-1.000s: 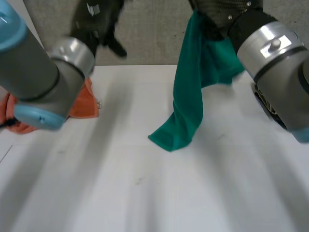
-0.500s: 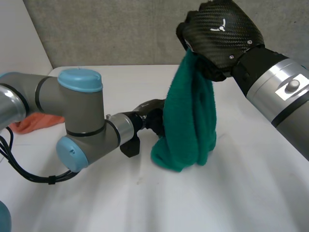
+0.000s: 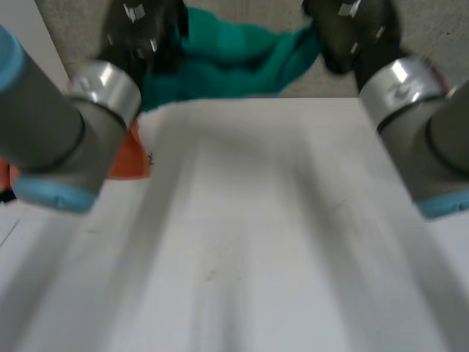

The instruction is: Fold the laundry.

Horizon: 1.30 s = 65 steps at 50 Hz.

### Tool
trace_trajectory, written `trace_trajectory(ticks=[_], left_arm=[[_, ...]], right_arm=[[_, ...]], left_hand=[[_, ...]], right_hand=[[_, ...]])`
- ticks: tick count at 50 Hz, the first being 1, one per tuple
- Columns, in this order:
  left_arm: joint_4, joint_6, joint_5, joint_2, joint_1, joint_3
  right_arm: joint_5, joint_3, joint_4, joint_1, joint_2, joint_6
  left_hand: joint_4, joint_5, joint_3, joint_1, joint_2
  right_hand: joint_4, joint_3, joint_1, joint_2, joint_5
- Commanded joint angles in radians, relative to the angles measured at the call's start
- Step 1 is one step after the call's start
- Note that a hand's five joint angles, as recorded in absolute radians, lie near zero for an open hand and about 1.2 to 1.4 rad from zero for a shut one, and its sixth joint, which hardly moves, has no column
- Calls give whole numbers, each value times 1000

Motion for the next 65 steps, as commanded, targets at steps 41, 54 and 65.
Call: trace_trajectory(ticks=[41,54,65], left_arm=[[-252,197,70,-110,100,-407],[-258,207,66,-305,57,-107],[-467,302,21,-475,48,117]], right_arm=[[-40,473,122,-3,43,-25],[-38,490,118,0,46,-28],[-38,486,115,-12,54,-28]], left_hand=[[-784,-715,-776,-733,-782],[-664,-595,-655,-613,-662],[-535,-466,-527,-484,-533]], right_hand=[[202,208,293,224,243],[202,208,293,224,243],[202,208,293,224,243]])
